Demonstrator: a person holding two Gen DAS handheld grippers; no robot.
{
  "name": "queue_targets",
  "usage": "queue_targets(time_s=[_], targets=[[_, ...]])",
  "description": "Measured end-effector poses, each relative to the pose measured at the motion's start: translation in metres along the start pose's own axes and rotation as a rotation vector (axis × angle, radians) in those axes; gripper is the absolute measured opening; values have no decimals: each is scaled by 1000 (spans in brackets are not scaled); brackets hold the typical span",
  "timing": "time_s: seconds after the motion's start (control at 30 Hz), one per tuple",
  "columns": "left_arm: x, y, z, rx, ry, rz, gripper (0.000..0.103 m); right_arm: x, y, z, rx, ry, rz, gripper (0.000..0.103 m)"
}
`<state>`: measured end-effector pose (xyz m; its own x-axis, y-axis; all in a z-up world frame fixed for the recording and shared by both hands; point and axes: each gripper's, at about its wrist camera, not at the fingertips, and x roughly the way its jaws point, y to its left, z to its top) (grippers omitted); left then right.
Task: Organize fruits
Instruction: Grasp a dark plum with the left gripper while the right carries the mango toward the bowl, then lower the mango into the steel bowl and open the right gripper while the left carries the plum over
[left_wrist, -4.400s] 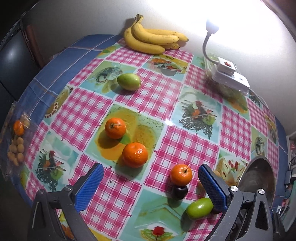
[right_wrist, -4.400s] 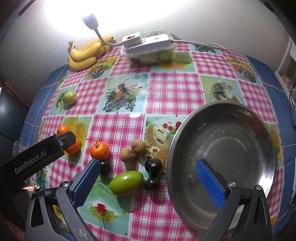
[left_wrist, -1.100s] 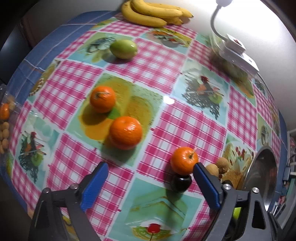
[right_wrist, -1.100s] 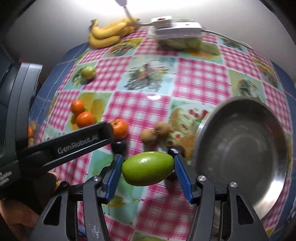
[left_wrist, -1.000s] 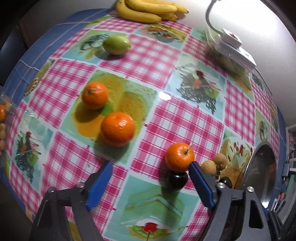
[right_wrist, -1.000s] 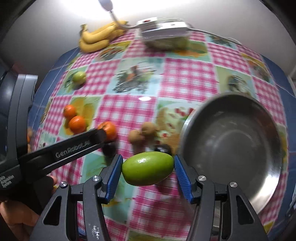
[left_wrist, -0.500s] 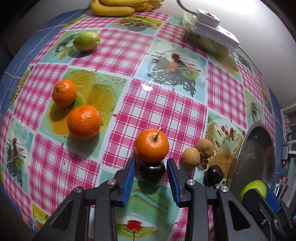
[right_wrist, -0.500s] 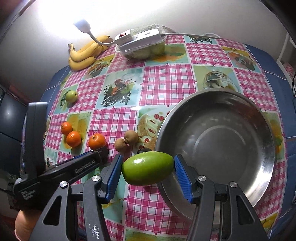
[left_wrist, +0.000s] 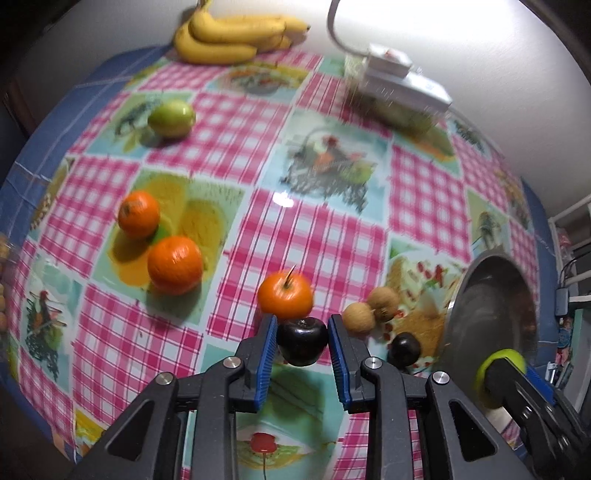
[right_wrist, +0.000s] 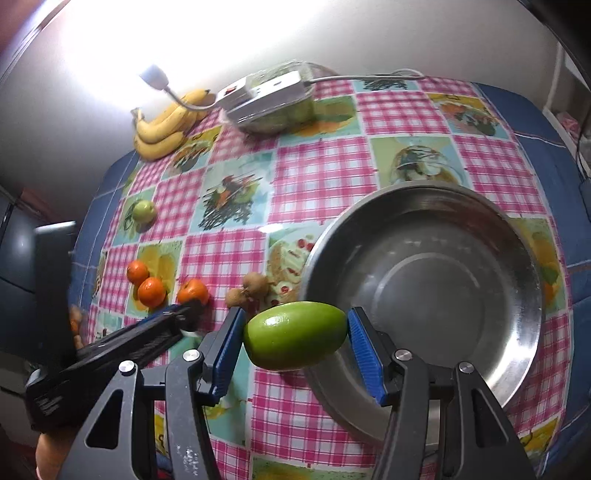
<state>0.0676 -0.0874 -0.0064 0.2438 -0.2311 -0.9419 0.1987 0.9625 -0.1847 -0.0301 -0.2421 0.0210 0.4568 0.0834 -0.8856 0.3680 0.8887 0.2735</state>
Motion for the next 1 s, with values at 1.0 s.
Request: queue_targets(time_s=[1.0], targets=[[16, -151, -51, 491, -98, -128, 30, 6, -142, 1, 286, -62, -216, 59]])
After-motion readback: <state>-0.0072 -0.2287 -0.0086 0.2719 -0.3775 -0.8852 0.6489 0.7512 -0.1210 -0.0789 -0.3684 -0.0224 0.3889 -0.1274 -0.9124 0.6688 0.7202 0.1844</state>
